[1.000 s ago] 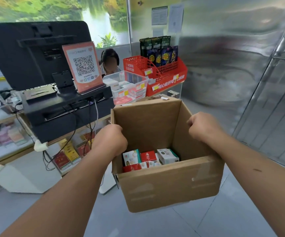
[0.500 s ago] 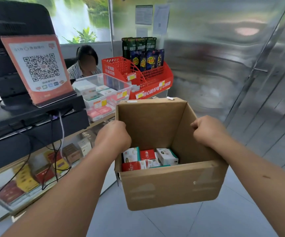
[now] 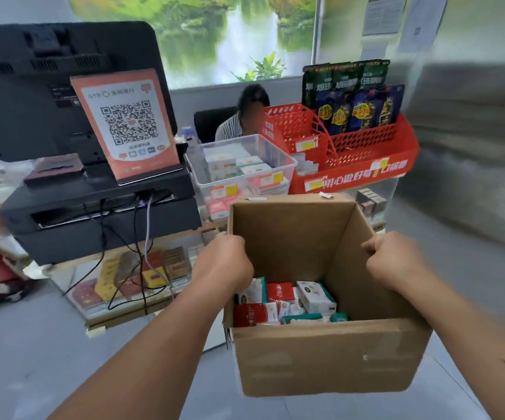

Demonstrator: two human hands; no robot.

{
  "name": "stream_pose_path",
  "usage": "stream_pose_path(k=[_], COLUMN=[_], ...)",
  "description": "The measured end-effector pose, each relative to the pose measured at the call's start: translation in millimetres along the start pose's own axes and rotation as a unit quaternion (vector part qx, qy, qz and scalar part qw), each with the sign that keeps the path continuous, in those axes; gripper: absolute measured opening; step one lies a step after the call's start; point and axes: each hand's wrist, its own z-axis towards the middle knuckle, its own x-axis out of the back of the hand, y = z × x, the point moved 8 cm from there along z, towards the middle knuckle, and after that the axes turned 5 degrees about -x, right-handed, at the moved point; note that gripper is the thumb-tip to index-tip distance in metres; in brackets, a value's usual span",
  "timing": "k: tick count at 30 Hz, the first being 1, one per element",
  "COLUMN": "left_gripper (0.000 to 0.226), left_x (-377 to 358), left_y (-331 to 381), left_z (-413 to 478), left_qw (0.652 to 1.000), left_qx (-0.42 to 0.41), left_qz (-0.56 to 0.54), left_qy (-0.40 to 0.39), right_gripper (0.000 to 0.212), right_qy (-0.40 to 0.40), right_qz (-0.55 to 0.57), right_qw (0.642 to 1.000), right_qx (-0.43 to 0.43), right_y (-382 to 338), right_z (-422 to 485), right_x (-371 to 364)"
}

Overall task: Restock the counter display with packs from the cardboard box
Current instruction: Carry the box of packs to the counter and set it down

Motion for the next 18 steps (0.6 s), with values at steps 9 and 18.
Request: stream_pose_path(k=[9,18], left_gripper=[0.056,0.061], left_x=[-25.8,-34.8], left_y=[36.4,24.7], left_z=[-20.4,-25.3], left_qw=[0.993,0.984], left_qx=[0.111,0.170], left_qz=[0.017,0.010], left_qy=[0.038,0.046], right_gripper=[0.045,0.047], right_qy=[-0.044,-0.080], right_qz=[0.007,-0.016], right_qw=[0.996,0.989], right_qx=[0.077,0.125], right_y=[14.2,-1.8], right_z=[59.3,68.3], right_x=[-3.3,-18.6])
